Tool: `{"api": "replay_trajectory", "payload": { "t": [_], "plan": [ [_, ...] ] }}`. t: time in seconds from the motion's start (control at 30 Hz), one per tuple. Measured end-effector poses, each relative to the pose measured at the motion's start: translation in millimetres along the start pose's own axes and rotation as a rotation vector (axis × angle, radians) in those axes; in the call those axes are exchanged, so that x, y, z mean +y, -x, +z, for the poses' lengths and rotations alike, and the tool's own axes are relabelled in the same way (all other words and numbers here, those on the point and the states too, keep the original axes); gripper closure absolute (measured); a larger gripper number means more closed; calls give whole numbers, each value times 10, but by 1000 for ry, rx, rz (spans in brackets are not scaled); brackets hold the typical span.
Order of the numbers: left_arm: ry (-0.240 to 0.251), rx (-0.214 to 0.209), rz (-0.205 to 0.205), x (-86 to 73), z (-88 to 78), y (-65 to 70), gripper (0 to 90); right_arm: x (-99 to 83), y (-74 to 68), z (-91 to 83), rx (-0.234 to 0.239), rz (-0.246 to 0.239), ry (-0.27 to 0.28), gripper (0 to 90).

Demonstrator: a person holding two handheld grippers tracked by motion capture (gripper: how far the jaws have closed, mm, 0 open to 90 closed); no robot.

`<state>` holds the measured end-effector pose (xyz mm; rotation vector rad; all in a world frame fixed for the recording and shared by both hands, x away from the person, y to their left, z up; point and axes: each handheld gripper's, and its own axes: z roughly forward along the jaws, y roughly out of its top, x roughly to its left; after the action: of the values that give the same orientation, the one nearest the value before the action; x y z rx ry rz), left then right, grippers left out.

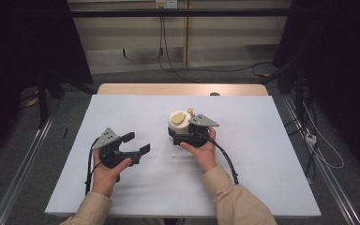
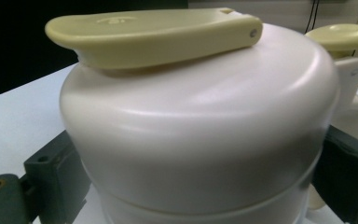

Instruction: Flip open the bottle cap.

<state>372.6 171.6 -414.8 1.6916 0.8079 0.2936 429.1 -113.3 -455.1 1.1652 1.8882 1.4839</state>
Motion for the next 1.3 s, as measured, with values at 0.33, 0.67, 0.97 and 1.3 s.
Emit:
{"api": "replay_trajectory", "payload": {
  "t": [0.33, 0.67, 0.97, 1.3],
  "plan": [
    [-12, -11, 10, 82, 138, 37, 206, 0, -3, -5, -3, -2, -4, 50],
    [-26, -29, 17, 195, 213, 76, 338, -2, -9, -2, -9, 0, -6, 49],
    [-56, -53, 6, 289, 332, 74, 486, -5, -7, 4, -7, -1, -10, 49],
    [-74, -72, -1, 376, 484, 112, 643, -17, -10, 14, -9, -12, -26, 48]
  ]
}}
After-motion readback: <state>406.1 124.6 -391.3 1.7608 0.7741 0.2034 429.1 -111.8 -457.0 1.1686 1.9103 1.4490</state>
